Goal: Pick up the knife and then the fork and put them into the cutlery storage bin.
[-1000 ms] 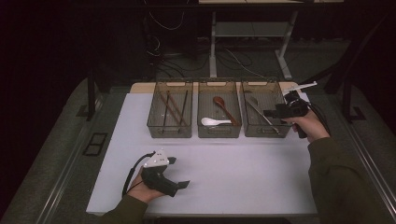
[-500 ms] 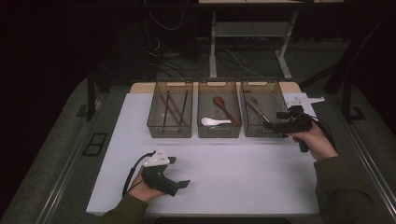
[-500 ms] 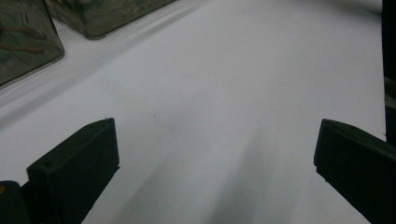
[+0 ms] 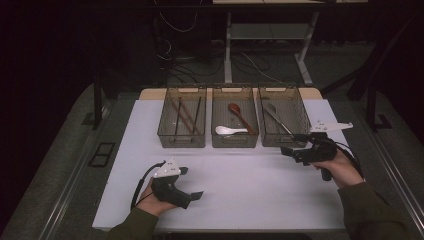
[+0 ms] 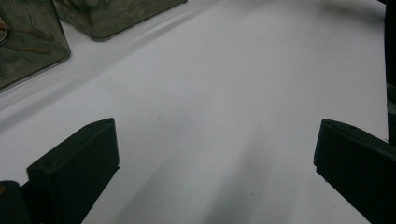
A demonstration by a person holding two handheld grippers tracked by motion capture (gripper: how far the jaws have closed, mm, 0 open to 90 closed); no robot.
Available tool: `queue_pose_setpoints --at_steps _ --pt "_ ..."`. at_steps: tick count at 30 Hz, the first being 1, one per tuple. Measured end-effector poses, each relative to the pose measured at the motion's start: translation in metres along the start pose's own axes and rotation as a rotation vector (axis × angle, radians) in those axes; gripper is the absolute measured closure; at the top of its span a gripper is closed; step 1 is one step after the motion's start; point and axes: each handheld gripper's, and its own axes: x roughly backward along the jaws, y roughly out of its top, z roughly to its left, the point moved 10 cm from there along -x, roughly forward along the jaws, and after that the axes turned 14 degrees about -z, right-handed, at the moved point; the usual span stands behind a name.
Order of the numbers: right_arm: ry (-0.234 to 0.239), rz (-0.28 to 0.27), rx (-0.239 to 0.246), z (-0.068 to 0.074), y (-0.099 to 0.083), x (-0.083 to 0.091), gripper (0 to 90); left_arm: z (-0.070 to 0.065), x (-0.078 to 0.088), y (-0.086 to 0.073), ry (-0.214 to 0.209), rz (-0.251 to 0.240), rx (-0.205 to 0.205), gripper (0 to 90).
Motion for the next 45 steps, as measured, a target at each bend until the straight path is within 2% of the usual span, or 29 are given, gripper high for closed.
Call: queue_pose_setpoints --at_steps 11,14,27,32,38,45 --pt "0.051 -0.018 0.025 0.020 -0.023 0.010 16.1 -0.002 0.001 0.000 -0.003 0.000 -0.005 0.0" --pt "0.061 -0.019 0.044 0.025 -0.029 0.011 16.1 -0.002 0.001 0.000 -0.001 -0.004 -0.004 0.0" --pt "0.113 -0.033 0.051 0.048 -0.056 0.021 16.1 -0.003 0.002 0.001 -0.006 -0.007 -0.006 0.0" --pt "0.120 -0.011 0.056 0.055 -0.067 0.024 16.1 -0.004 0.002 0.001 -0.005 -0.004 -0.011 0.0" --pt "0.127 0.012 0.066 0.059 -0.076 0.024 16.1 -0.005 0.001 0.000 -0.009 -0.003 -0.010 0.0" --pt "0.127 0.017 0.074 0.060 -0.076 0.023 16.1 -0.004 0.001 0.000 -0.008 -0.003 -0.007 0.0"
